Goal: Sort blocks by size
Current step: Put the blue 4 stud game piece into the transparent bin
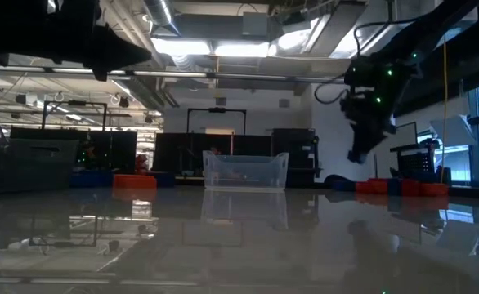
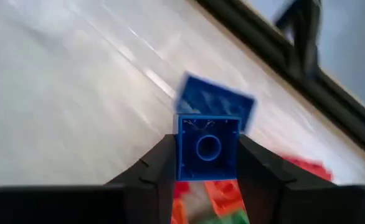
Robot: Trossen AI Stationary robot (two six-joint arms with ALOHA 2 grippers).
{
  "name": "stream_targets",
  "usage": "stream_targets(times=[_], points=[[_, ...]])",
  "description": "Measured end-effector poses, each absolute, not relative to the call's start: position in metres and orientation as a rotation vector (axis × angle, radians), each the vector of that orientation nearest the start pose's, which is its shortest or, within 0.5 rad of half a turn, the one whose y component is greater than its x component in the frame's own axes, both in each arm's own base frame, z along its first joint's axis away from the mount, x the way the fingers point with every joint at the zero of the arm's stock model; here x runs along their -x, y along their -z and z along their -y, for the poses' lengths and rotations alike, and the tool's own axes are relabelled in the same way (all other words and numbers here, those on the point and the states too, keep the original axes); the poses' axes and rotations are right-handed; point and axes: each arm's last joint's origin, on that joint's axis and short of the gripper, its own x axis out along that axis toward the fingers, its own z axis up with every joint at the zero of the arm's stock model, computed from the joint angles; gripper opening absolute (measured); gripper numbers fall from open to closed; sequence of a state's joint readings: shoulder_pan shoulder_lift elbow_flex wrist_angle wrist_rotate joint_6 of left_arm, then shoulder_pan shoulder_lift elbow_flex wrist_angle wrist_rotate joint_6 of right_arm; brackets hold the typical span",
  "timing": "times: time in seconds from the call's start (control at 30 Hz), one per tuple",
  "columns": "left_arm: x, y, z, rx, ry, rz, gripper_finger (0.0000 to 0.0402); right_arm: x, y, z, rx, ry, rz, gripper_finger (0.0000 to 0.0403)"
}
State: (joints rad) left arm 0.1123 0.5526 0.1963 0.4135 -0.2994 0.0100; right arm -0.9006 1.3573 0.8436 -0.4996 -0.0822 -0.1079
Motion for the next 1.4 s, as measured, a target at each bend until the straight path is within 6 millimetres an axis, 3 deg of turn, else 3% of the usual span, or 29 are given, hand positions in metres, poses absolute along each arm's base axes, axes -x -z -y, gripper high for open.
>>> stream_targets(times=[0.23, 0.43, 0.57, 0.73, 1.03, 1.4], points=[[-0.139, -0.221, -0.024, 0.031, -0.411, 0.091, 0.0001, -0.198, -0.232, 0.194, -0.286, 0.509, -0.684, 0.0139], [-0.139, -0.223, -0.024, 0.034, -0.41, 0.114, 0.0001, -0.23, -0.247, 0.182, -0.179, 0.45, -0.484, 0.014], [-0.14, -0.222, -0.024, 0.035, -0.41, 0.102, 0.0001, -0.25, -0.244, 0.179, -0.125, 0.417, -0.403, 0.014], [-0.14, -0.222, -0.024, 0.039, -0.41, 0.102, 0.0001, -0.273, -0.225, 0.186, -0.086, 0.422, -0.35, 0.014], [-0.141, -0.221, -0.024, 0.06, -0.406, 0.099, 0.0001, -0.286, -0.191, 0.196, -0.124, 0.434, -0.386, 0.0148], [-0.141, -0.221, -0.024, 0.034, -0.409, 0.096, 0.0001, -0.282, -0.192, 0.194, -0.165, 0.437, -0.428, 0.0238]])
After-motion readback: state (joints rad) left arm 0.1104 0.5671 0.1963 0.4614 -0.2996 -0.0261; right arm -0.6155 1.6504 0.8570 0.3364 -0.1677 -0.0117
